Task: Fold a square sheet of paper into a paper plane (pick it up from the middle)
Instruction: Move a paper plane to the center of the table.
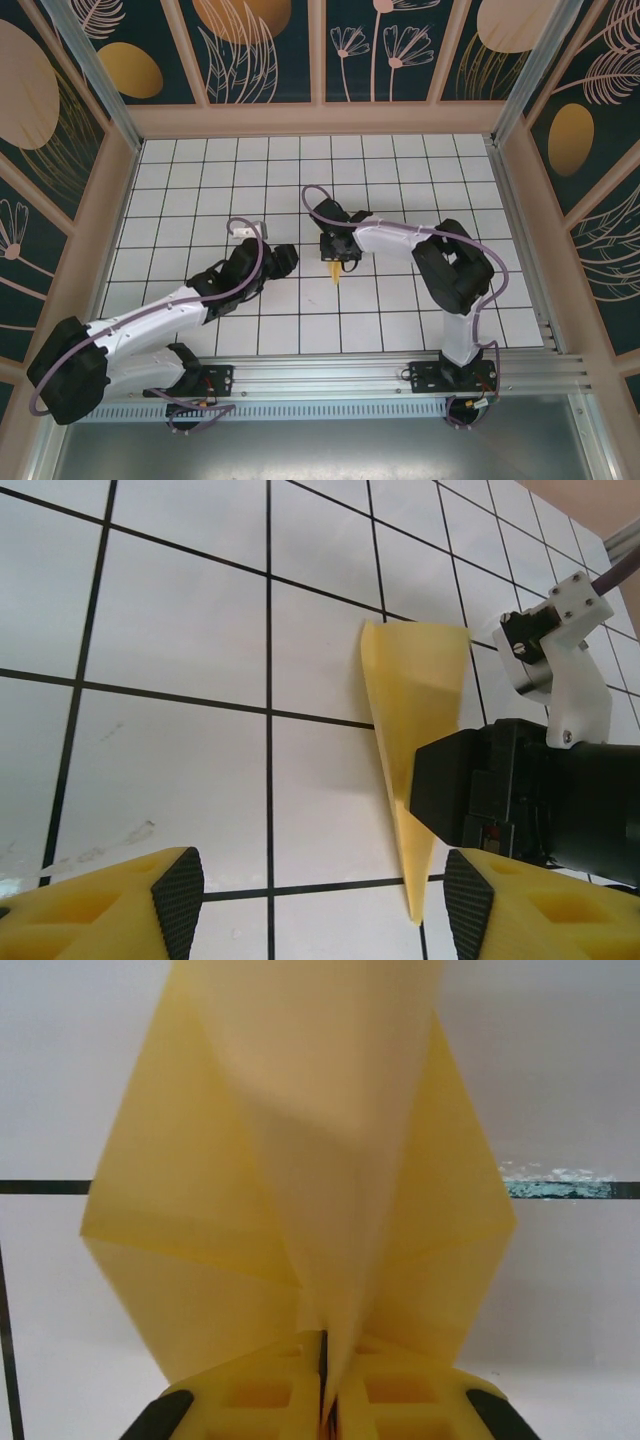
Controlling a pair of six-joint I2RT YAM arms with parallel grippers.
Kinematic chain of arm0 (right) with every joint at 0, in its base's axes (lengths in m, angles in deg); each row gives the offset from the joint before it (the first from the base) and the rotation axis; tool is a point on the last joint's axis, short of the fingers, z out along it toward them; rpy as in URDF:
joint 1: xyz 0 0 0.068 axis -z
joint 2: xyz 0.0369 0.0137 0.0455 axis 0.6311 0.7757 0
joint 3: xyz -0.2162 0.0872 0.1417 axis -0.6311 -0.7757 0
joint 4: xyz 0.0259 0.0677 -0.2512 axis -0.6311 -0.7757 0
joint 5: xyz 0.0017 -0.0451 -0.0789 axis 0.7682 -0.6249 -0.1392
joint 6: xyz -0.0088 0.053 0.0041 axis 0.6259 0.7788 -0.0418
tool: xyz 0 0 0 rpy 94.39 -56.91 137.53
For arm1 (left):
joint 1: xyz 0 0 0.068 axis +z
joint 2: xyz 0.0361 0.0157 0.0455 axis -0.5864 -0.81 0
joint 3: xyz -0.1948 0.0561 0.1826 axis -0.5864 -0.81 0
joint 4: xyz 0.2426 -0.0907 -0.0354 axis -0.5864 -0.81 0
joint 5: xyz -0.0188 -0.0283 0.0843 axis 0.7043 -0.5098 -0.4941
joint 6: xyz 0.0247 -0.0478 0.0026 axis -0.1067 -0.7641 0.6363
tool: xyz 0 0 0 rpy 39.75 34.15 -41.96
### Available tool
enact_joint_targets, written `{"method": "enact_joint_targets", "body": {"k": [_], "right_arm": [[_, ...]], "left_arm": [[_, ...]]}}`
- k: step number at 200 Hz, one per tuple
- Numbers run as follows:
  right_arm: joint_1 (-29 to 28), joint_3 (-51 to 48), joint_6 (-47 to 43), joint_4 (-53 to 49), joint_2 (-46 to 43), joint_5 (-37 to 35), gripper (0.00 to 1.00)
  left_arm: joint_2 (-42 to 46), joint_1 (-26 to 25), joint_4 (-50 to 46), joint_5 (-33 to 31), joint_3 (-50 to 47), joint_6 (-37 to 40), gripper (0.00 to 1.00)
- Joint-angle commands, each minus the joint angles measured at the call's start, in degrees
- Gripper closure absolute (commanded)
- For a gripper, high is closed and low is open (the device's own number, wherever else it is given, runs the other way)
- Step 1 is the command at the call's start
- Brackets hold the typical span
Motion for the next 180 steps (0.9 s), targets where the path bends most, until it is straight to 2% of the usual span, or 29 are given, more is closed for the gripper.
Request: {"method": "enact_joint_targets", "body": {"k": [1, 23, 136, 180], "right_arm": [[-0.24, 2.27, 1.14, -2.91, 1.56, -0.88, 0.83], [-0.72, 2.23, 0.88, -3.47, 1.83, -1.15, 0.76], [-2.4, 3.3, 1.34, -7.65, 9.23, -1.1, 0.77], [-2.48, 4.75, 0.92, -8.12, 8.08, -1.12, 0.77]], "left_arm": [[1.58, 0.69, -1.26, -1.76, -1.09, 1.37, 0.33], [2.21, 1.12, -1.3, -1.66, -1.57, 1.45, 0.33], [2.22, 2.03, -1.19, -1.66, -1.77, 1.48, 0.33], [2.66, 2.12, -1.65, -2.19, -1.4, 1.72, 0.33]]}}
